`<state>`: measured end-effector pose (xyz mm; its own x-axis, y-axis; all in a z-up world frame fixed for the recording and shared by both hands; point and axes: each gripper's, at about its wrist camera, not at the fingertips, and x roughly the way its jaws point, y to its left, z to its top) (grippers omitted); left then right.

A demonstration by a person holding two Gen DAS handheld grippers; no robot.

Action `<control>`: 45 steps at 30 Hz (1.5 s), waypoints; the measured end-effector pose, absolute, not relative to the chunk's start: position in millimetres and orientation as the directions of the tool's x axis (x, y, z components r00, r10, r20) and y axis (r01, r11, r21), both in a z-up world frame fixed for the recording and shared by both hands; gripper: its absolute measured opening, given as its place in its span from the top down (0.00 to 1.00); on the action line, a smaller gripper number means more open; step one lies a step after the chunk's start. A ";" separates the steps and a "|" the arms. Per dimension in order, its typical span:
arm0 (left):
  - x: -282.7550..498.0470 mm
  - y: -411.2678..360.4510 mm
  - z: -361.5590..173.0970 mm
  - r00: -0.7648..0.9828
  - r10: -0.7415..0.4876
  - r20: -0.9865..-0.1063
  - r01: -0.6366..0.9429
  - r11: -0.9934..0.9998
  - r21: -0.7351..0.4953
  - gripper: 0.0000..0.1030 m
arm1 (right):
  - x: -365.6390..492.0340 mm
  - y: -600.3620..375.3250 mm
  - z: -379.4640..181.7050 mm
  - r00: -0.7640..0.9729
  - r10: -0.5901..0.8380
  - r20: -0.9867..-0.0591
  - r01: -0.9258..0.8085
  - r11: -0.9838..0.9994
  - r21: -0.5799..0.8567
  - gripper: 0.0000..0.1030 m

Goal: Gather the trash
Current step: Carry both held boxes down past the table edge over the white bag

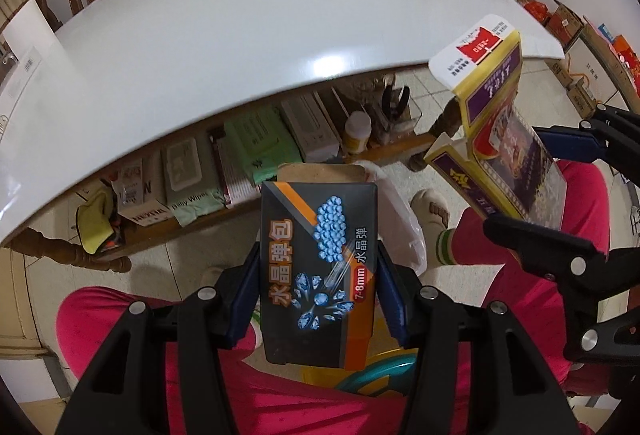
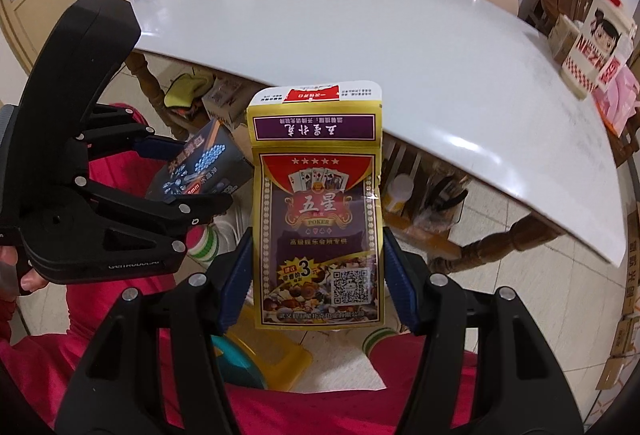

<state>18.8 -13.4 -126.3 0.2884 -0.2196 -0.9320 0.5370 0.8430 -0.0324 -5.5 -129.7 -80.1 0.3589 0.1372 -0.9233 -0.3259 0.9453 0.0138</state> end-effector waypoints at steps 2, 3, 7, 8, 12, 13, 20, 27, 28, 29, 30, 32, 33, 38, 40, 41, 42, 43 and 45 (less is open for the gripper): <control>17.2 -13.7 -132.6 0.274 -0.218 -0.937 0.538 0.842 -0.039 0.50 | -3.9 -129.6 -84.8 0.350 0.138 -0.926 -0.320 0.947 0.021 0.43; 16.2 -14.3 -135.2 0.269 -0.220 -0.938 0.539 0.841 -0.043 0.50 | -3.3 -129.7 -87.0 0.346 0.140 -0.928 -0.316 0.948 0.025 0.43; 13.9 -18.7 -145.4 0.268 -0.202 -0.942 0.549 0.836 -0.023 0.50 | -2.4 -132.7 -95.5 0.335 0.146 -0.931 -0.301 0.953 0.041 0.43; 13.3 -20.9 -147.5 0.266 -0.200 -0.943 0.552 0.834 -0.021 0.50 | -0.7 -132.7 -96.6 0.334 0.145 -0.931 -0.300 0.953 0.040 0.43; 10.8 -28.2 -158.9 0.241 -0.194 -0.951 0.566 0.824 -0.025 0.50 | 3.2 -132.3 -101.9 0.329 0.148 -0.933 -0.294 0.955 0.048 0.43; 10.0 -30.8 -162.8 0.235 -0.192 -0.953 0.571 0.821 -0.024 0.50 | 3.2 -133.0 -104.3 0.327 0.146 -0.934 -0.291 0.956 0.048 0.43; 12.7 -38.8 -181.3 0.197 -0.192 -0.961 0.585 0.810 -0.042 0.50 | 7.5 -136.0 -122.3 0.300 0.145 -0.943 -0.274 0.960 0.060 0.43; 20.3 -41.5 -204.8 0.141 -0.188 -0.972 0.580 0.811 -0.072 0.50 | 15.9 -140.5 -143.1 0.270 0.155 -0.950 -0.238 0.967 0.090 0.43; 21.6 -40.9 -208.5 0.131 -0.187 -0.974 0.579 0.812 -0.078 0.50 | 16.2 -141.4 -146.8 0.268 0.152 -0.951 -0.233 0.968 0.089 0.43; 23.6 -40.3 -213.1 0.120 -0.187 -0.975 0.575 0.814 -0.085 0.50 | 16.0 -142.1 -150.0 0.266 0.147 -0.953 -0.230 0.969 0.085 0.43; 25.2 -40.1 -216.5 0.112 -0.186 -0.976 0.571 0.816 -0.090 0.50 | 16.3 -142.7 -153.8 0.263 0.142 -0.954 -0.227 0.970 0.082 0.43; 31.0 -39.5 -227.4 0.087 -0.179 -0.980 0.557 0.824 -0.101 0.50 | 18.5 -144.7 -163.1 0.248 0.143 -0.958 -0.214 0.973 0.090 0.43; 33.9 -39.0 -232.5 0.077 -0.175 -0.981 0.548 0.830 -0.105 0.50 | 19.1 -145.4 -167.7 0.241 0.141 -0.960 -0.207 0.974 0.091 0.43; 49.4 -37.9 -261.8 0.017 -0.168 -0.986 0.502 0.854 -0.137 0.50 | 26.0 -151.0 -198.5 0.193 0.144 -0.971 -0.171 0.979 0.111 0.43; 55.5 -37.8 -273.3 -0.004 -0.156 -0.988 0.475 0.869 -0.139 0.50 | 30.0 -154.2 -209.3 0.173 0.151 -0.973 -0.155 0.980 0.125 0.43; 58.5 -37.6 -279.4 -0.015 -0.152 -0.988 0.459 0.877 -0.142 0.50 | 31.9 -155.2 -214.2 0.165 0.151 -0.975 -0.148 0.981 0.127 0.43; 60.6 -37.8 -283.8 -0.025 -0.152 -0.988 0.450 0.881 -0.147 0.50 | 33.5 -156.0 -218.5 0.158 0.151 -0.976 -0.143 0.981 0.129 0.43; 64.0 -37.9 -291.0 -0.044 -0.151 -0.988 0.434 0.887 -0.155 0.50 | 35.6 -157.3 -224.5 0.148 0.153 -0.977 -0.134 0.982 0.133 0.43; 68.0 -37.8 -299.3 -0.065 -0.151 -0.986 0.415 0.895 -0.164 0.50 | 39.7 -159.6 -232.8 0.134 0.157 -0.979 -0.118 0.983 0.142 0.43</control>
<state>68.0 -37.8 -299.3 -0.0648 -0.1510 -0.9864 0.4151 0.8948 -0.1642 39.7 -159.6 -232.8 0.1338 0.1569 -0.9785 -0.1176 0.9829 0.1416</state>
